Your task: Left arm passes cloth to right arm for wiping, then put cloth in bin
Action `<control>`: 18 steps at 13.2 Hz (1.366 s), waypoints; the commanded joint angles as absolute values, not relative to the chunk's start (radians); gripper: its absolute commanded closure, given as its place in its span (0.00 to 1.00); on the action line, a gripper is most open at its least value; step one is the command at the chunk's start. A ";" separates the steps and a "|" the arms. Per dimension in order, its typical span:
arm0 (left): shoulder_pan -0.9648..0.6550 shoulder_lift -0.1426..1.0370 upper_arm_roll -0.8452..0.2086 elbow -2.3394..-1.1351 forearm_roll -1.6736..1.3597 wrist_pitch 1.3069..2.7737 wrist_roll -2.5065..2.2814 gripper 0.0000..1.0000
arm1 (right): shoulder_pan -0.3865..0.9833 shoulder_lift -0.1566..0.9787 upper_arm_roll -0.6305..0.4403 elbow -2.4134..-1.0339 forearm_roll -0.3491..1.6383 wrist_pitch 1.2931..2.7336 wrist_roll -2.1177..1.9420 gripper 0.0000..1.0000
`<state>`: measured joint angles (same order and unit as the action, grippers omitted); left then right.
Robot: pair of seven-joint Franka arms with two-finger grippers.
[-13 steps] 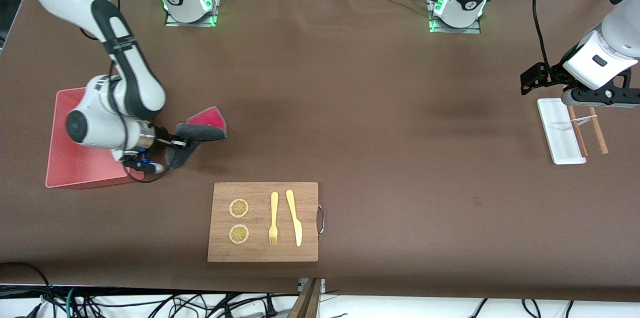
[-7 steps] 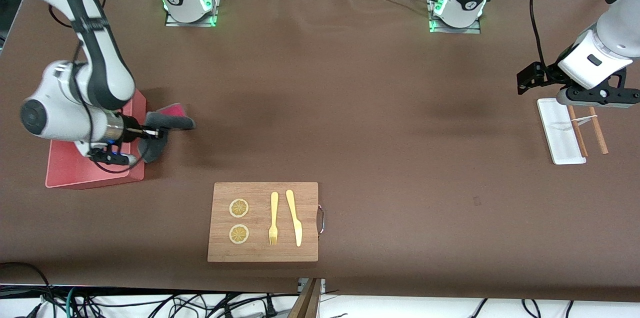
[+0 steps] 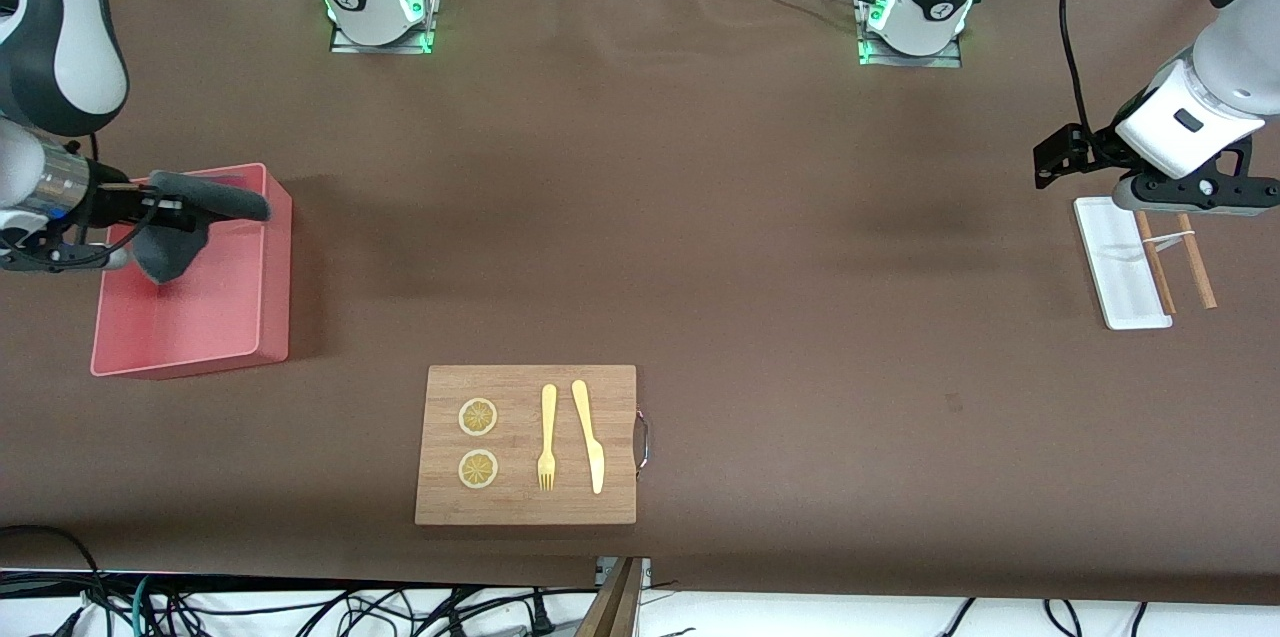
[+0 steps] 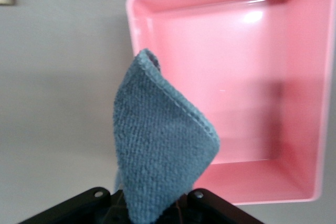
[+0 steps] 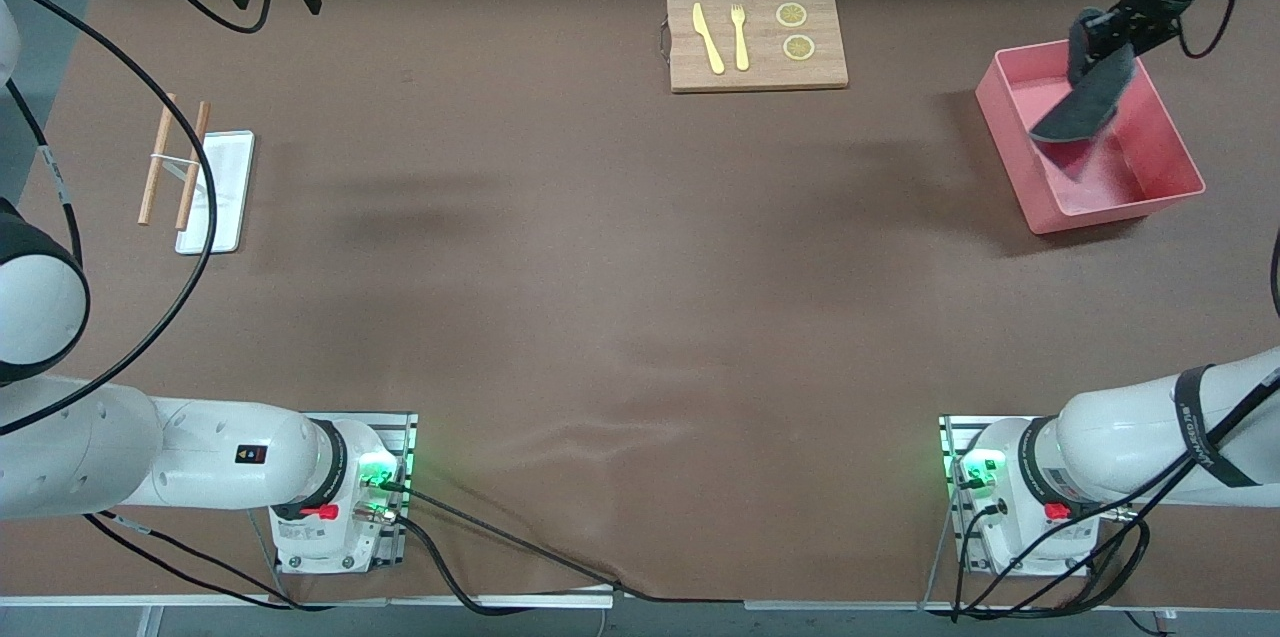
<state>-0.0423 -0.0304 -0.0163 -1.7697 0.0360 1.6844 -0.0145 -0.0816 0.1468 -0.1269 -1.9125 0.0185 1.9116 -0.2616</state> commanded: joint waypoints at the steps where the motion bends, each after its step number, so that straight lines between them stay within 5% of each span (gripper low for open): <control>1: -0.051 -0.029 -0.012 -1.759 0.034 1.671 -0.025 0.00 | -0.084 0.141 -0.138 -1.928 -0.008 1.939 -0.302 0.41; 2: -0.051 -0.029 -0.012 -1.761 0.034 1.667 -0.023 0.00 | -0.084 0.138 -0.138 -1.928 -0.008 1.939 -0.307 0.00; 8: -0.049 -0.031 -0.023 -1.759 0.034 1.646 -0.023 0.00 | -0.081 0.014 -0.129 -1.907 0.000 1.844 -0.279 0.00; 14: -0.048 -0.031 -0.025 -1.759 0.034 1.641 -0.023 0.00 | -0.054 -0.064 -0.034 -1.697 -0.002 1.476 -0.104 0.00; 18: -0.046 -0.031 -0.025 -1.759 0.034 1.641 -0.023 0.00 | -0.046 -0.081 0.030 -1.634 0.026 1.394 0.004 0.00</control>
<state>-0.0428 -0.0304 -0.0270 -1.7697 0.0360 1.6565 -0.0145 -0.0496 -0.0878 0.0019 -1.6611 0.0131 1.4311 -0.0764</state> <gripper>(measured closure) 0.000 0.000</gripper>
